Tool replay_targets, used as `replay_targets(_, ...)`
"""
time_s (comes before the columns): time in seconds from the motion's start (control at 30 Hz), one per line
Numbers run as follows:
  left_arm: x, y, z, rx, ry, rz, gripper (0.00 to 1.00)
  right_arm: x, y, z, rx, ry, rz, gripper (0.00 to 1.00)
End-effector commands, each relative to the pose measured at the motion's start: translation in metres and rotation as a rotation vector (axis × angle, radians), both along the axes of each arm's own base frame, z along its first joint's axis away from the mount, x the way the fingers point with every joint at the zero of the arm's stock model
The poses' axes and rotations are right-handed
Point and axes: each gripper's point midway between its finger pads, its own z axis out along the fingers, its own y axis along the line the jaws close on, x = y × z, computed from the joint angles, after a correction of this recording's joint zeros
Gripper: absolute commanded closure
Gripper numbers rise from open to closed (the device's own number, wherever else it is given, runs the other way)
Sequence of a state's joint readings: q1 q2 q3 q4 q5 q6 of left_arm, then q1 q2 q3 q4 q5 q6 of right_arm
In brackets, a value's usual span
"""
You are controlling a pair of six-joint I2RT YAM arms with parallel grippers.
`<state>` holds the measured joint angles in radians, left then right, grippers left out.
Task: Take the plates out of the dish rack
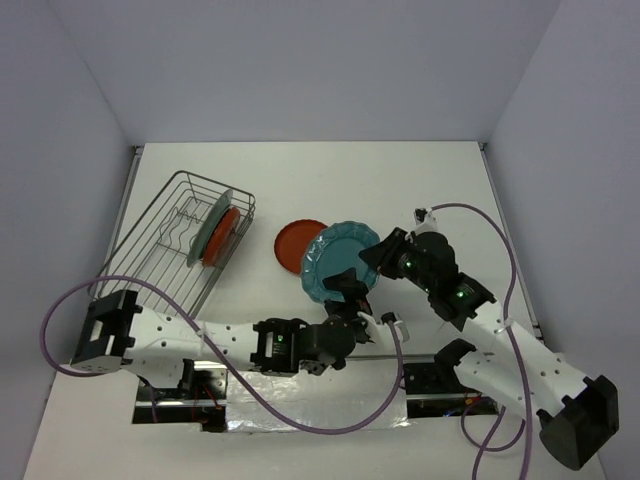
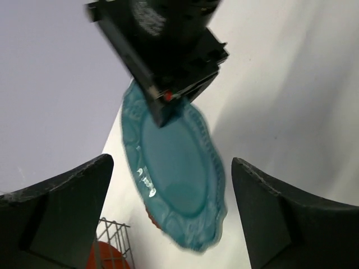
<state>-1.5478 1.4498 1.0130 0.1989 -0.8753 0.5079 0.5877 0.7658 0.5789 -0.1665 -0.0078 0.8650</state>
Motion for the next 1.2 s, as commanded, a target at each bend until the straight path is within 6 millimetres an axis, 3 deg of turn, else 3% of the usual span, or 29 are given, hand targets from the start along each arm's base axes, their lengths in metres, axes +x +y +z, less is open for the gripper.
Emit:
replay_targets(0.0, 0.006, 0.002, 0.044, -0.203, 0.081, 0.001, 0.0, 0.032, -0.003, 0.074, 0.12, -0.232, -0.012, 1.0)
replay_targets(0.13, 0.012, 0.017, 0.053, -0.282, 0.17, 0.001, 0.0, 0.064, -0.027, 0.078, 0.121, -0.216, -0.054, 1.0)
replay_targets(0.27, 0.023, 0.032, 0.05, -0.347, 0.286, 0.008, 0.0, 0.092, -0.049, 0.085, 0.145, -0.238, -0.044, 1.0)
replay_targets(0.37, 0.025, 0.038, 0.042, -0.391, 0.366, -0.031, 0.0, 0.113, -0.066, 0.098, 0.156, -0.273, -0.041, 1.0)
replay_targets(0.43, 0.022, 0.04, 0.037, -0.417, 0.393, -0.05, 0.0, 0.132, -0.082, 0.094, 0.153, -0.265, -0.073, 1.0)
replay_targets(0.47, 0.022, 0.042, 0.034, -0.427, 0.402, -0.046, 0.01, 0.14, -0.092, 0.104, 0.152, -0.318, -0.091, 1.0)
replay_targets(0.5, 0.019, 0.041, 0.029, -0.44, 0.425, -0.058, 0.0, 0.151, -0.104, 0.099, 0.147, -0.316, -0.12, 1.0)
replay_targets(0.53, 0.018, 0.04, 0.026, -0.447, 0.434, -0.068, 0.0, 0.158, -0.109, 0.109, 0.145, -0.363, -0.132, 1.0)
replay_targets(0.57, 0.016, 0.041, 0.013, -0.433, 0.448, -0.072, 0.0, 0.163, -0.115, 0.112, 0.142, -0.375, -0.149, 1.0)
replay_targets(0.6, 0.016, 0.039, 0.014, -0.46, 0.445, -0.083, 0.0, 0.173, -0.127, 0.107, 0.136, -0.367, -0.182, 1.0)
replay_targets(0.63, 0.017, 0.038, 0.011, -0.501, 0.476, -0.061, 0.01, 0.181, -0.133, 0.118, 0.133, -0.396, -0.201, 1.0)
replay_targets(0.7, 0.029, 0.046, -0.001, -0.539, 0.485, 0.052, 0.01, 0.195, -0.143, 0.117, 0.129, -0.4, -0.214, 1.0)
replay_targets(0.77, 0.033, 0.049, -0.013, -0.526, 0.524, 0.107, 0.01, 0.207, -0.153, 0.13, 0.124, -0.443, -0.226, 1.0)
replay_targets(0.8, 0.035, 0.046, -0.017, -0.499, 0.524, 0.121, 0.01, 0.219, -0.156, 0.118, 0.125, -0.42, -0.228, 1.0)
replay_targets(0.83, 0.036, 0.048, -0.021, -0.483, 0.524, 0.136, 0.01, 0.227, -0.159, 0.126, 0.124, -0.434, -0.23, 1.0)
replay_targets(0.9, 0.037, 0.05, -0.025, -0.471, 0.515, 0.14, 0.0, 0.242, -0.164, 0.115, 0.123, -0.403, -0.243, 1.0)
replay_targets(1.0, 0.039, 0.056, -0.024, -0.479, 0.492, 0.152, 0.0, 0.267, -0.168, 0.09, 0.127, -0.366, -0.23, 1.0)
replay_targets(1.03, 0.042, 0.061, -0.023, -0.488, 0.478, 0.179, 0.01, 0.278, -0.169, 0.073, 0.129, -0.34, -0.224, 1.0)
replay_targets(1.13, 0.041, 0.067, -0.017, -0.516, 0.479, 0.18, 0.01, 0.289, -0.168, 0.056, 0.133, -0.339, -0.2, 1.0)
replay_targets(1.17, 0.04, 0.069, -0.018, -0.529, 0.478, 0.177, 0.01, 0.294, -0.169, 0.041, 0.135, -0.315, -0.2, 1.0)
